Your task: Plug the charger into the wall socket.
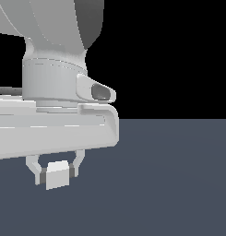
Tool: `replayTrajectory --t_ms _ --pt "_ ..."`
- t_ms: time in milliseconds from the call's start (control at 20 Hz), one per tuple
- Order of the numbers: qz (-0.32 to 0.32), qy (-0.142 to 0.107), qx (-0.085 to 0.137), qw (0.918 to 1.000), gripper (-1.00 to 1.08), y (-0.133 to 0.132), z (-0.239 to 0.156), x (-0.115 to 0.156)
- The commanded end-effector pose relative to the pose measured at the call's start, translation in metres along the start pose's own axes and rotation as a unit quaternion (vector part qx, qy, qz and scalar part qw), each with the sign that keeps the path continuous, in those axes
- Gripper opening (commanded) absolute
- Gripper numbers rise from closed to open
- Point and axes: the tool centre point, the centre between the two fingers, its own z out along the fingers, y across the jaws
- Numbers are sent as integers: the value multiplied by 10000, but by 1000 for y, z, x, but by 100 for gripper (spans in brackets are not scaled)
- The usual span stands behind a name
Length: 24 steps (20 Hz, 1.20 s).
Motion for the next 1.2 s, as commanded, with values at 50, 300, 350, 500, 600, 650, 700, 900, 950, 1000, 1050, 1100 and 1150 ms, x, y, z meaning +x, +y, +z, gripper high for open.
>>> replayTrajectory --t_ms 50,300,350,500,600,650,700,900,950,1000,1050,1100,1150 --pt "62 3 -2 10000 -100 0 -2 3" --pt "339 5 -8 9994 -100 1 -12 15" --pt "419 5 -10 9991 -100 2 -15 19" --pt "706 7 -18 9975 -100 4 -25 31" --pt "936 8 -26 9956 -100 7 -33 41" --pt "1062 8 -30 9943 -100 9 -37 47" --pt "1194 8 -36 9928 -100 11 -42 52" --pt "1689 8 -59 9856 -100 20 -59 73" --pt "1794 8 -64 9838 -100 22 -63 77" --pt "1890 8 -70 9819 -100 24 -66 81" --pt "1979 7 -75 9802 -100 26 -69 85" --pt "2060 7 -79 9785 -100 29 -72 88" --pt "2134 7 -84 9769 -100 30 -74 91"
